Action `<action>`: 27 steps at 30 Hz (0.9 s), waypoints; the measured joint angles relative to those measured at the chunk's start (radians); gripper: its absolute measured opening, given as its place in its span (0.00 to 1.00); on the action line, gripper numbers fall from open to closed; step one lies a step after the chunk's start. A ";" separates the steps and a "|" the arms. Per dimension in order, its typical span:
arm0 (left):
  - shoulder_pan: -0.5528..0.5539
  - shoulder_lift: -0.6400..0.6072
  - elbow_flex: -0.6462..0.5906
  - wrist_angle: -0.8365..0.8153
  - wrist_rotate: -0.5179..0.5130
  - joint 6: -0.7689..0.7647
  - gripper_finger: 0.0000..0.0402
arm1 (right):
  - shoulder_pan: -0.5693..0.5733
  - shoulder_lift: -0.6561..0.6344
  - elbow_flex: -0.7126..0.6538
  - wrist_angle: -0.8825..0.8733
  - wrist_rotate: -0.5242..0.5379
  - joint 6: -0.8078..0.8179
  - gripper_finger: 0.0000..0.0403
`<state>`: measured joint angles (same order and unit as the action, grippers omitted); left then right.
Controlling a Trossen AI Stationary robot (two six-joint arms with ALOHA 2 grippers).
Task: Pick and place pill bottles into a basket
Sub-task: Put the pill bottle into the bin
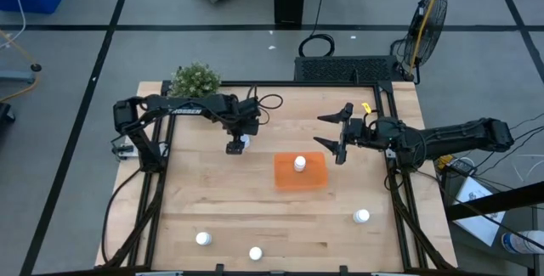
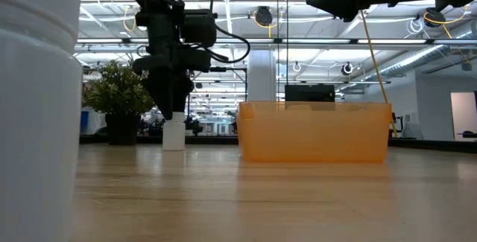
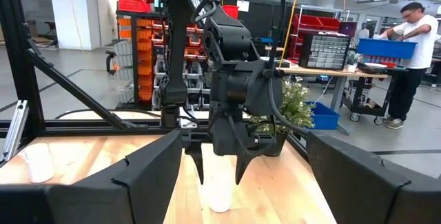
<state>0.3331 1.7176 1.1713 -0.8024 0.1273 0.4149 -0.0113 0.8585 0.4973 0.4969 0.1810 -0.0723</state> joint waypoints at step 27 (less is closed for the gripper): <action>-0.017 -0.002 0.002 -0.011 -0.058 0.072 0.40 | 0.000 0.000 0.000 0.000 0.001 0.000 0.74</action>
<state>0.3159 1.7157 1.1728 -0.8135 0.0690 0.4872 -0.0113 0.8581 0.4973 0.4973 0.1821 -0.0719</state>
